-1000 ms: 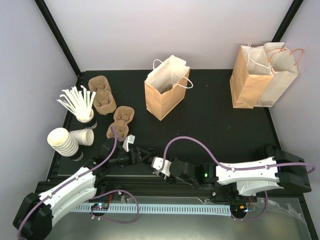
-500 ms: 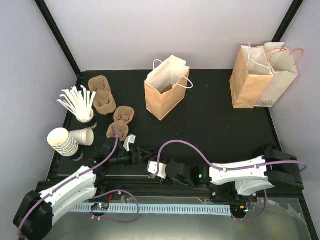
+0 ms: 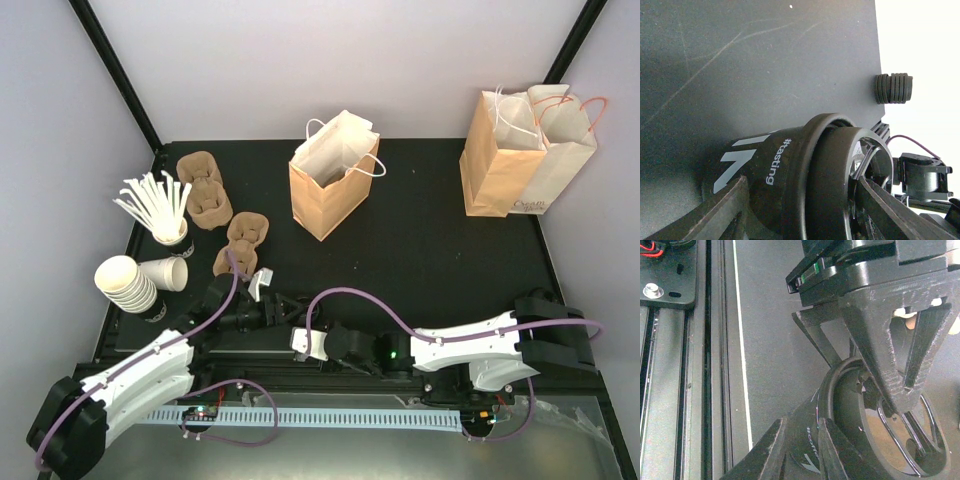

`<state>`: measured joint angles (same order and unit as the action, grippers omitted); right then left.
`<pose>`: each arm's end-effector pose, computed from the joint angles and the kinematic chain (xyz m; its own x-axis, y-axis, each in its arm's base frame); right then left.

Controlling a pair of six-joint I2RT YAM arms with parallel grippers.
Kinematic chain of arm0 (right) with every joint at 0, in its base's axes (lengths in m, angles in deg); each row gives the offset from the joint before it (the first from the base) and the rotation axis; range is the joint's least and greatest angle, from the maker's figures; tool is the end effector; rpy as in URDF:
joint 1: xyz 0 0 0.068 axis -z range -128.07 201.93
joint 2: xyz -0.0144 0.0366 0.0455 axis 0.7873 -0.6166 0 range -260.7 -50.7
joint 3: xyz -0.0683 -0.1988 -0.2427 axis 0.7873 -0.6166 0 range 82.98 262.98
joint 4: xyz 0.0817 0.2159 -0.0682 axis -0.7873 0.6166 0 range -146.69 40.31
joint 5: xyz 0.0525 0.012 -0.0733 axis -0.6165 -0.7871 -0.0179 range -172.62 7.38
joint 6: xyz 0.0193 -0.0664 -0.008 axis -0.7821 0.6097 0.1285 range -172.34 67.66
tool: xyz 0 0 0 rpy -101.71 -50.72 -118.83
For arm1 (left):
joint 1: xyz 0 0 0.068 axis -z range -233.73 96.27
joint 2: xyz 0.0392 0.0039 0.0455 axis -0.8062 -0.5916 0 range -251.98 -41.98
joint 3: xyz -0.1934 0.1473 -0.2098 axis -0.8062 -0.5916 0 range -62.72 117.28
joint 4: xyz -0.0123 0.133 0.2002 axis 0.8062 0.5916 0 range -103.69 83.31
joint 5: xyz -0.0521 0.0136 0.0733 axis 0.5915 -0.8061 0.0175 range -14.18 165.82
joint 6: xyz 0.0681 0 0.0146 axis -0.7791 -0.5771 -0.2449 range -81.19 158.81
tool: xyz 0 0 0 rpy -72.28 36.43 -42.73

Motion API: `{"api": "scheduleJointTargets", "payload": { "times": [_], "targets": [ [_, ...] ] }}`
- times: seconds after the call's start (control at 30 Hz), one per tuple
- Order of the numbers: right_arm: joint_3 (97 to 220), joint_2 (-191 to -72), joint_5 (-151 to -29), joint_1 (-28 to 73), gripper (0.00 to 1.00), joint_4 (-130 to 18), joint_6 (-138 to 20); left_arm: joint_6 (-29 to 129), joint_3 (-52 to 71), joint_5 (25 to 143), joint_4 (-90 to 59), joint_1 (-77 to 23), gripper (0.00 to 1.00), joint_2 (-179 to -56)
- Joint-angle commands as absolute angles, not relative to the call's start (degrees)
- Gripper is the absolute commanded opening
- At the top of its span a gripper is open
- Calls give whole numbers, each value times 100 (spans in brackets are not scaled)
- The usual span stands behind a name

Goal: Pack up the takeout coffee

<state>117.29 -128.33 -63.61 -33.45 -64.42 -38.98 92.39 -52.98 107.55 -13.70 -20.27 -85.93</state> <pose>0.0393 0.2573 0.2364 0.1672 -0.6431 -0.7473 -0.9070 0.1967 -0.3723 0.0779 -0.0873 0.1868 -0.9478 -0.1941 -0.2530 0.1163 0.5283 -0.8411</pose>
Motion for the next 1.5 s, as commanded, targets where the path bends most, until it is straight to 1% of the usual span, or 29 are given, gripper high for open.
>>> {"api": "scheduleJointTargets", "payload": {
  "times": [0.0,0.3,0.43,0.57,0.73,0.93,1.17,1.47],
  "targets": [
    [11728,-12790,-5876,-3350,21,-6719,-3770,9052,-5416,10644,-316,-1955,59,-8853],
    [11637,-12617,-5639,-3350,22,-6684,-3731,8936,-5318,10627,-237,-1960,58,-9000],
    [11588,-12450,-5632,-3346,25,-6711,-3684,8917,-5296,10631,-210,-1946,58,-9023],
    [11580,-12653,-5666,-3343,24,-6590,-3720,8905,-5271,10618,-206,-1947,58,-9036],
    [11464,-12559,-5806,-3350,24,-6635,-3915,8864,-5227,10623,-165,-1936,58,-9100],
    [11557,-12668,-5508,-3346,24,-6519,-3970,8849,-5202,10614,-175,-1915,58,-9145],
    [11638,-12388,-5327,-3321,24,-6447,-3997,8811,-5147,10580,-113,-1898,58,-9195],
    [11817,-12901,-5400,-3285,25,-6098,-3906,8794,-5112,10535,-91,-1853,57,-9241]
  ]
}}
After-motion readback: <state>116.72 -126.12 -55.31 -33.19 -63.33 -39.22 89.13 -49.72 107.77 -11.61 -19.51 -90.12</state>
